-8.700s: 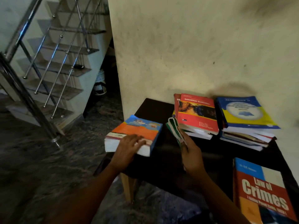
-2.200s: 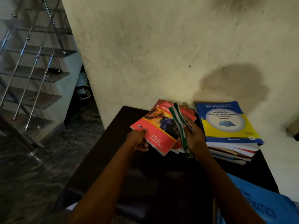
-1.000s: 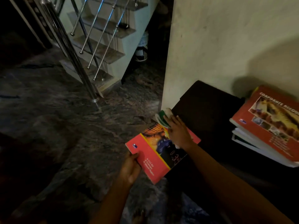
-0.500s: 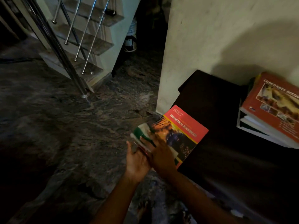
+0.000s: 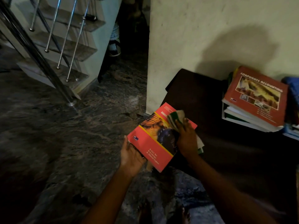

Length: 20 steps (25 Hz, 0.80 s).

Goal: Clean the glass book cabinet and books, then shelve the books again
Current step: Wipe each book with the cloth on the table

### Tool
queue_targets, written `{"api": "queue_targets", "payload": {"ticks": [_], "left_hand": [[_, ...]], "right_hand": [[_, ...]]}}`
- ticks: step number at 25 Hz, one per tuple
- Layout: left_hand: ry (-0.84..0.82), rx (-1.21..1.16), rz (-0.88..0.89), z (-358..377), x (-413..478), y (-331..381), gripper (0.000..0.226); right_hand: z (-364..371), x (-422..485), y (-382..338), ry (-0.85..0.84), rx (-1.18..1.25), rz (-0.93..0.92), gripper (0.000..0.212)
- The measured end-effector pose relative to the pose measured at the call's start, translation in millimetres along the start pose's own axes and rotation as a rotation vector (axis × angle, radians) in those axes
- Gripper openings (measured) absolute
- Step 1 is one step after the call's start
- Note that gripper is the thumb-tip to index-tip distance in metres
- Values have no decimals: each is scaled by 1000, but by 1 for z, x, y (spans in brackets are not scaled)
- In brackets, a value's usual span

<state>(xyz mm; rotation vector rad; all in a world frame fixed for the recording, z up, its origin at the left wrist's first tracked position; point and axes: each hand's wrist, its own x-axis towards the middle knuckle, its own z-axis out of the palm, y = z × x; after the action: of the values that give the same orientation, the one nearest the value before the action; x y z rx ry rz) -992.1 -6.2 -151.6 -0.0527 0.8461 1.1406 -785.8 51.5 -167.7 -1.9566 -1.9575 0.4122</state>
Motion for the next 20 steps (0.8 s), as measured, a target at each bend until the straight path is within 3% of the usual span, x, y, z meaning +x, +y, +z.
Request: {"api": "queue_targets", "payload": {"ticks": [3,6,8,11,13,16,20], "left_hand": [[3,-24,4,-1,2,-4,57],[-44,-45,31,-1,2,-5,50],[-56,-15,24,3,-1,-5,46],[-9,102,21,10,-3,-6,36],[-17,177,168,25,-3,-2,26],[-127,390,446,70,-11,19,26],[-298,1047,926,121,-23,42,25]], "right_hand": [[4,-40,-38,-55,5,-12,61],[17,-78,-60,-95,3,-182,58],[25,-99,-65,-97,18,-318,71],[-8,-107,-77,-69,405,-264,59],[-40,-99,-69,-7,576,-98,45],[-86,-74,-43,229,727,115,45],[-140,-53,-20,317,712,152,41]]}}
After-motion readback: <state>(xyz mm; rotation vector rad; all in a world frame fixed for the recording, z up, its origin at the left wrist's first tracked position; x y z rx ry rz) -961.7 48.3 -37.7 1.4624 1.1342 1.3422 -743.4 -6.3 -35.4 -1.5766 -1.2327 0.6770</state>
